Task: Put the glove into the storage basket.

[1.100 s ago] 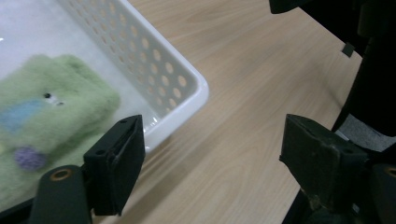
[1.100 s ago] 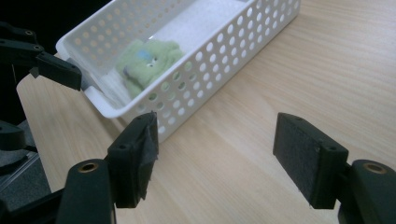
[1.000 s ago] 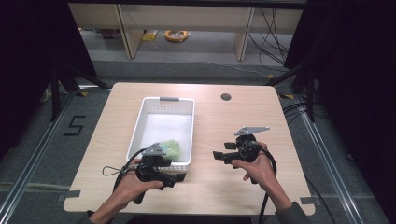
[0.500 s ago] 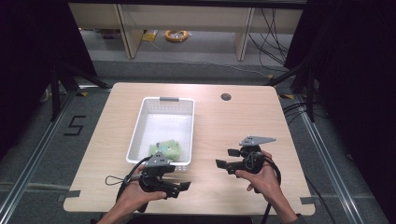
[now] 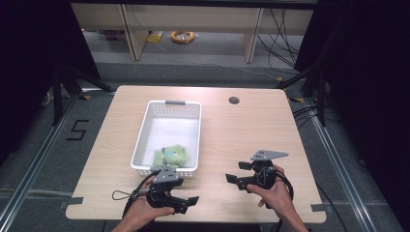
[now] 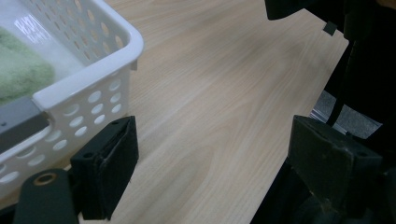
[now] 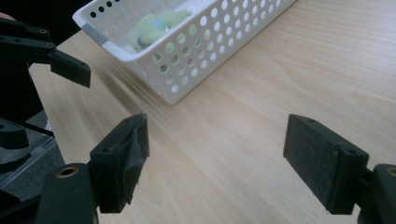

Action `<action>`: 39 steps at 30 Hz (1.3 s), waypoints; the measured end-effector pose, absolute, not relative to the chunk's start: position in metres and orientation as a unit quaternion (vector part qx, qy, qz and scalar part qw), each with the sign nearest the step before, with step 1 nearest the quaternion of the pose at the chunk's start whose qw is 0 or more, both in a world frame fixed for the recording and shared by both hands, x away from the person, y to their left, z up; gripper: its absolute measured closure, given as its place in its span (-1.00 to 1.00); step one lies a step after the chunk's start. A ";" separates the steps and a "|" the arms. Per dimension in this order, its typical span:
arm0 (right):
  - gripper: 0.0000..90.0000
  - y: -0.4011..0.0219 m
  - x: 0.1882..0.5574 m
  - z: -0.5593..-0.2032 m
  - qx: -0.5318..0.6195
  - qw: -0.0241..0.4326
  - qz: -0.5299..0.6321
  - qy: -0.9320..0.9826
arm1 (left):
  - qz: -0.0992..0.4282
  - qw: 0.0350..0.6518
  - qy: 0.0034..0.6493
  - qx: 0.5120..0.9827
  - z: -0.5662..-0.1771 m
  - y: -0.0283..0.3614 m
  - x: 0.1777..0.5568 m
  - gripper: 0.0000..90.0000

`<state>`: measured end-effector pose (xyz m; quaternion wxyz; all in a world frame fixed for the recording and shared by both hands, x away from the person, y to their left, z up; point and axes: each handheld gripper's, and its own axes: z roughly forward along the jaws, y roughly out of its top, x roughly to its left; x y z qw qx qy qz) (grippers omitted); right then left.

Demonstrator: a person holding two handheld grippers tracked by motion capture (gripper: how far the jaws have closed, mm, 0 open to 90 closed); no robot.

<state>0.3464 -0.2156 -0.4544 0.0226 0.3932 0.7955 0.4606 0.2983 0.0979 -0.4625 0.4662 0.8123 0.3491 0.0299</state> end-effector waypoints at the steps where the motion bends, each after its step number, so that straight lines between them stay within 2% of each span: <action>1: -0.50 -0.217 0.347 -0.456 0.384 0.029 0.461 0.799 | 0.029 0.465 0.350 0.812 -0.463 0.098 0.296 -0.65; 17: -0.57 -0.226 0.320 -0.468 0.378 0.016 0.472 0.796 | 0.024 0.449 0.345 0.824 -0.483 0.097 0.279 -0.65; 18: -0.58 -0.227 0.321 -0.469 0.370 0.026 0.471 0.801 | 0.025 0.447 0.344 0.826 -0.484 0.097 0.278 -0.65; 30: -0.63 -0.224 0.300 -0.478 0.358 0.025 0.457 0.814 | 0.037 0.431 0.333 0.838 -0.493 0.102 0.265 -0.65; 32: -0.63 -0.225 0.299 -0.479 0.344 0.037 0.449 0.824 | 0.042 0.420 0.327 0.845 -0.494 0.105 0.264 -0.65; 33: -0.63 -0.225 0.296 -0.480 0.347 0.045 0.440 0.827 | 0.040 0.432 0.341 0.834 -0.496 0.103 0.261 -0.65; 34: -0.63 -0.224 0.293 -0.481 0.351 0.033 0.439 0.826 | 0.042 0.424 0.341 0.838 -0.497 0.104 0.261 -0.65; 36: -0.63 -0.223 0.289 -0.484 0.354 0.041 0.433 0.828 | 0.051 0.415 0.329 0.847 -0.498 0.106 0.259 -0.65; 37: -0.64 -0.223 0.288 -0.486 0.351 0.042 0.432 0.830 | 0.042 0.420 0.344 0.839 -0.499 0.104 0.256 -0.65; 38: -0.64 -0.222 0.285 -0.487 0.360 0.025 0.429 0.828 | 0.044 0.420 0.337 0.842 -0.500 0.104 0.256 -0.65; 39: -0.63 -0.223 0.286 -0.489 0.343 0.035 0.433 0.833 | 0.045 0.415 0.329 0.847 -0.500 0.105 0.255 -0.65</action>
